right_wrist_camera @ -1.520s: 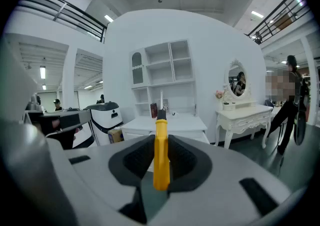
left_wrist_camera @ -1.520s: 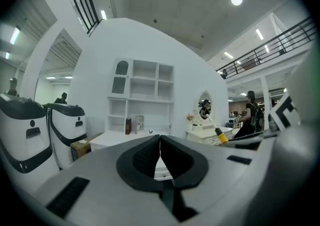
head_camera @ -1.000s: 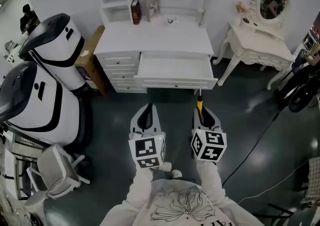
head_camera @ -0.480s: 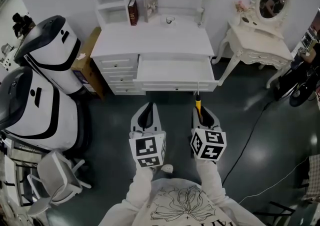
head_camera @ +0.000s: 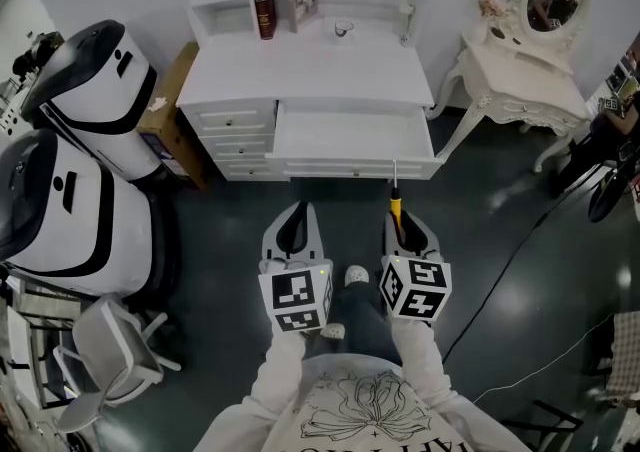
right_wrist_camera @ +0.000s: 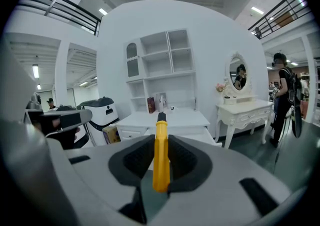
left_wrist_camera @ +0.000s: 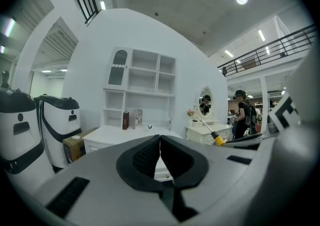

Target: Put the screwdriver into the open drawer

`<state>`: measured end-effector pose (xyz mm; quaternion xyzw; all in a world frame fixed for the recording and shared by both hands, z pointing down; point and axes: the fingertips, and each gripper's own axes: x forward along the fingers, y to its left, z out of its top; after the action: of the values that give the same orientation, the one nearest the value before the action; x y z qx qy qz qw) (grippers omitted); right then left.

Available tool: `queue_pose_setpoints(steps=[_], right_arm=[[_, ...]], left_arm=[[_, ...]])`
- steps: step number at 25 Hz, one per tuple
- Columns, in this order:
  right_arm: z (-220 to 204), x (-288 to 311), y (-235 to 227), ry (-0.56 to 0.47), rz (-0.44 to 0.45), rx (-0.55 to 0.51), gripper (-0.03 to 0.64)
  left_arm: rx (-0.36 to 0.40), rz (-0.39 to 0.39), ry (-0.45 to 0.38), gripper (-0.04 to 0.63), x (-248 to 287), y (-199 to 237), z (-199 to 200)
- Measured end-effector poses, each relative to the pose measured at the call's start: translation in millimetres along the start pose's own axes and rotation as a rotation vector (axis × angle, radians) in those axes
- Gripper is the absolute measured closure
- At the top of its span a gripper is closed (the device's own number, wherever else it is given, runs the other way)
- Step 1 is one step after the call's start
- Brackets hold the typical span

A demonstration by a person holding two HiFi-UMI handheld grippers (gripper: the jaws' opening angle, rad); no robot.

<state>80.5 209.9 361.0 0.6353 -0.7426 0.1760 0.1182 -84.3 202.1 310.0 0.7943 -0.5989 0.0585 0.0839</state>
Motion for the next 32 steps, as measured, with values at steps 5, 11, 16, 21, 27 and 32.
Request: queue_pose_setpoints(steps=[5, 11, 16, 21, 27, 32], right_arm=[[8, 29, -7, 0.005, 0.010, -0.004, 0.537], [25, 77, -24, 0.011, 0.030, 0.005, 0.537], [46, 124, -45, 0.018, 0.048, 0.005, 0.537], [78, 173, -70, 0.012, 0.067, 0.000, 0.537], [100, 230, -92, 0.027, 0.091, -0.003, 0.537], [103, 261, -103, 0.054, 0.104, -0.004, 0.537]], left_arm=[[-0.003, 0.017, 0.008, 0.589, 27, 8, 0], [-0.004, 0.033, 0.015, 0.589, 77, 12, 5], [-0.001, 0.045, 0.021, 0.589, 130, 9, 15], [0.003, 0.061, 0.015, 0.589, 185, 5, 33], [0.000, 0.090, 0.028, 0.589, 242, 10, 39], [-0.008, 0.108, 0.045, 0.589, 274, 15, 36]])
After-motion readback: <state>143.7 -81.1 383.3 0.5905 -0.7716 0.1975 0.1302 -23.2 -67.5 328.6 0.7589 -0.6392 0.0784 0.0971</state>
